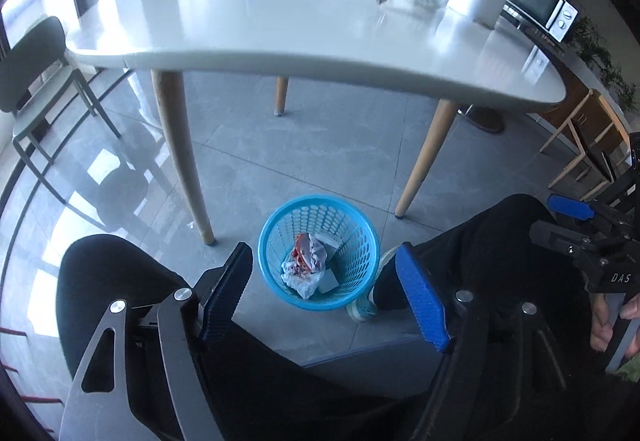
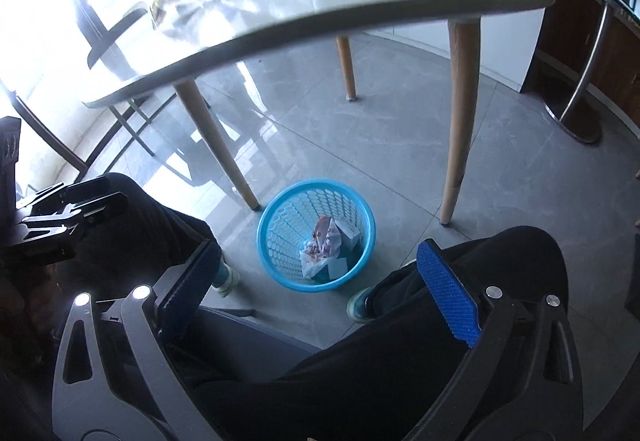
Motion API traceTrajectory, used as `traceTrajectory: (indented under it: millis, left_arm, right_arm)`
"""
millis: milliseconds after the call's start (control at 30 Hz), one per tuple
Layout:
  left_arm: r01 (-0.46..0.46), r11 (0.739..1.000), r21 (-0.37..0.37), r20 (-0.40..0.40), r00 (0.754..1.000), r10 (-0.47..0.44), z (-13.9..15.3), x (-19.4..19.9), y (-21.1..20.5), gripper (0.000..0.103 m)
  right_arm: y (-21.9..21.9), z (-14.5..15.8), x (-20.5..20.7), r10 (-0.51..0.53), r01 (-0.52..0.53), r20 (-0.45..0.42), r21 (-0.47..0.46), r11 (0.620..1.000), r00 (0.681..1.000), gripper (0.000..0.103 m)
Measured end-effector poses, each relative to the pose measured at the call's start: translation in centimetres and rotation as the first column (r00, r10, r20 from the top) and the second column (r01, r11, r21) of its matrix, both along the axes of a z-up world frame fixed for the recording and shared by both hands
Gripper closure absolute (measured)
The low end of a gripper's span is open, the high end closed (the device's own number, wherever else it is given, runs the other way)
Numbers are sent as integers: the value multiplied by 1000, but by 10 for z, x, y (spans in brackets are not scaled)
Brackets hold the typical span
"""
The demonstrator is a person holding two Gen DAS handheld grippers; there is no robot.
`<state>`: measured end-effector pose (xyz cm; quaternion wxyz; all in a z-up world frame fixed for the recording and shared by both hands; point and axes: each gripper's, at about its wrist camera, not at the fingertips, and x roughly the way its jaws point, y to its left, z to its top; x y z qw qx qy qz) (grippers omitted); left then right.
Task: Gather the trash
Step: 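Raise both tools back toward the table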
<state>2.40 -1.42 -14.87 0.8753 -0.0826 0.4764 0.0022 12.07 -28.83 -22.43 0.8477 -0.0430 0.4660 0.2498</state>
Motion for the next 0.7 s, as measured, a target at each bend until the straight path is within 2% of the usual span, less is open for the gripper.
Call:
traceTrajectory:
  millis: [233, 500, 700]
  left_arm:
    - [11, 1000, -10, 98, 995, -10, 41, -8, 3, 28]
    - [-19, 1000, 22, 219, 976, 14, 88, -5, 16, 26]
    - [-48, 998, 34, 298, 954, 36, 119, 4, 29, 26]
  right_arm:
    - [-18, 50, -14, -39, 32, 108, 65, 997, 993, 9]
    - [-4, 110, -10, -23, 1, 263, 84, 996, 965, 9]
    - [8, 137, 3, -14, -18, 315, 100, 995, 949, 9]
